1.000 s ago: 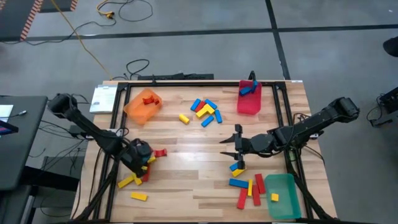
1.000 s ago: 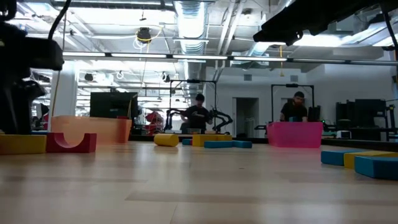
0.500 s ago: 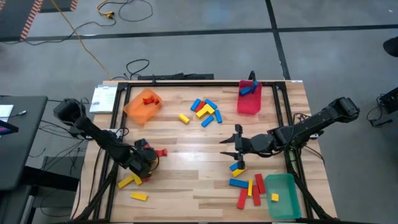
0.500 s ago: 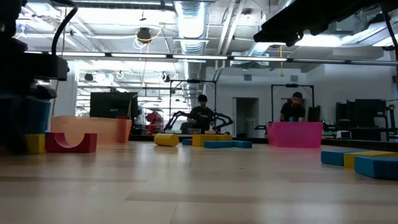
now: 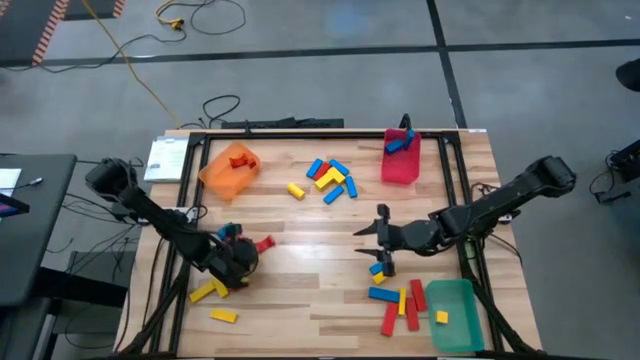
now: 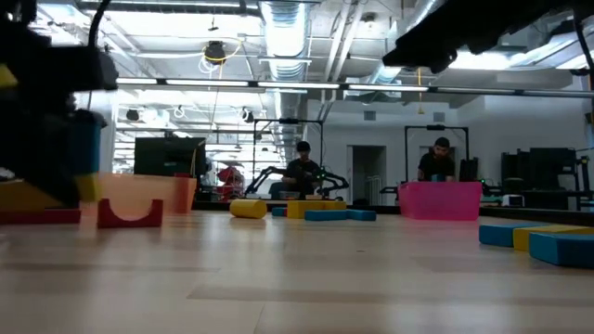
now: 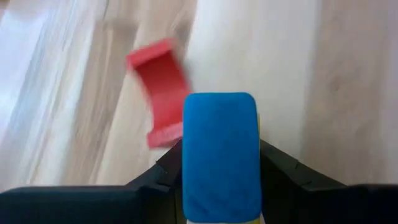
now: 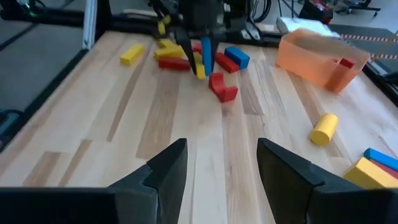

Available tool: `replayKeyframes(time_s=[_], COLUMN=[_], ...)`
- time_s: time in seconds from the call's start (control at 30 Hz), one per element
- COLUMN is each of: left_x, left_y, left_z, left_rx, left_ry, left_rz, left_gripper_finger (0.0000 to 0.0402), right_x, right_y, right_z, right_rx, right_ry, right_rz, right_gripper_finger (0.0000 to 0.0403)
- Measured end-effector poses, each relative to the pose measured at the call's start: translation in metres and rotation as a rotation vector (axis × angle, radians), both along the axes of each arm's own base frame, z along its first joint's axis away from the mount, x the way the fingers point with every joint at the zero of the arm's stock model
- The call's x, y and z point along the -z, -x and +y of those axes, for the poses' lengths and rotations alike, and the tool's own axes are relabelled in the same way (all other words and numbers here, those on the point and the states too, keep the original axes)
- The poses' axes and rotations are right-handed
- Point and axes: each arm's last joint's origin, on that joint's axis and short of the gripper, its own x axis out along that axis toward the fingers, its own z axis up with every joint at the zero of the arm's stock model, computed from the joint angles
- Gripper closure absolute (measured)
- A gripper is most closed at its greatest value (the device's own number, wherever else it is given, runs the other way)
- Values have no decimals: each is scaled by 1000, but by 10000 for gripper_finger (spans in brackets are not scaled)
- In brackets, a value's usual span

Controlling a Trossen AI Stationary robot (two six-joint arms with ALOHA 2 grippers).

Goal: Sort blocks
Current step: Put the blue block into the red bin

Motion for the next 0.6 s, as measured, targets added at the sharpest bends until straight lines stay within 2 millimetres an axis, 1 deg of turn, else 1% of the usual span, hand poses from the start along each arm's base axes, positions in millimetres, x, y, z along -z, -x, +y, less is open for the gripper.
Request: replayKeyframes(time_s=[0.07,0.13,0.3,0.47,0.6], left_x=[-2,0,4,6,9], left_y=[-2,-1,4,9,14], left_z=[0,2,7,8,8], left_rx=[15,11,-48,-79,-95], left_ry=[-5,-13,-15,39,98], left_rz=[-18,8,75,143,225], left_gripper_finger=[269,255,201,160,150], right_x=[5,12,26,30,29], right_y=[-3,-6,-14,-17,-17], right_z=[2,4,9,12,11], right_rx=[-1,-2,-34,-50,-50], right_ry=[1,6,-5,-2,-3], right_rz=[13,37,74,73,70], right_gripper_finger=[196,196,196,196,196])
